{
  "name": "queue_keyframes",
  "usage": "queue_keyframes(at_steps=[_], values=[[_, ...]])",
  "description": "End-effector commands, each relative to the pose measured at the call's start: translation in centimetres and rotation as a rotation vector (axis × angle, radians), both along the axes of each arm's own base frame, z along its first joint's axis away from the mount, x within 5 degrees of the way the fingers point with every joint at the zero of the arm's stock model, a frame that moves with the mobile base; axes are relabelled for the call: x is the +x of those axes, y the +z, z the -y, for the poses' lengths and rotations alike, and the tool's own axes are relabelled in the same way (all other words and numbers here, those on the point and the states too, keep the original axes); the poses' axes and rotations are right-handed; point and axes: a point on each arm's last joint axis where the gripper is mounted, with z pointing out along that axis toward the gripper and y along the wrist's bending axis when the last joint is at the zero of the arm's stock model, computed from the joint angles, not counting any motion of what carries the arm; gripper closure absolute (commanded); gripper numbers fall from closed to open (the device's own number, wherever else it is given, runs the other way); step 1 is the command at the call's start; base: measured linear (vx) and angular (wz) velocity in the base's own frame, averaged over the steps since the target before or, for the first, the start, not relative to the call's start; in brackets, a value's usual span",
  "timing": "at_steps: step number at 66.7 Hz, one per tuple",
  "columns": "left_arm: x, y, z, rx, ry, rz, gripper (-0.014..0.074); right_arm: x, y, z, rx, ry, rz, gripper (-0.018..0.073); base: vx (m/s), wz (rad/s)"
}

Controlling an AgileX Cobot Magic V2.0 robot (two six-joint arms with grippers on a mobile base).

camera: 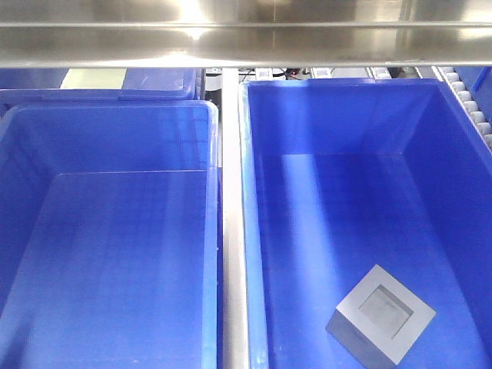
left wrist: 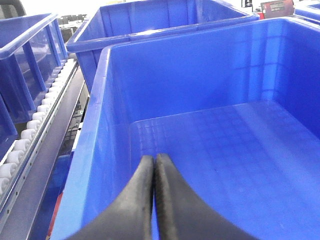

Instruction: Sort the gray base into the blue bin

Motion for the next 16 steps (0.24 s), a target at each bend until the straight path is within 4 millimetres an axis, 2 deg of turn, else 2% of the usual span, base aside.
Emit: queue_keyframes(at_steps=[1,16], values=[[-0.17,1.37,0.0,-0.007,0.001,0.1,0.0604,0.17,0.04,0.04,-0.018,-0.002,0.013,0.0564,0.0,0.0],[-0.17,1.37,0.0,-0.007,0.001,0.1,0.0604,0.17,0.04,0.04,-0.018,-0.002,0.013,0.0564,0.0,0.0]])
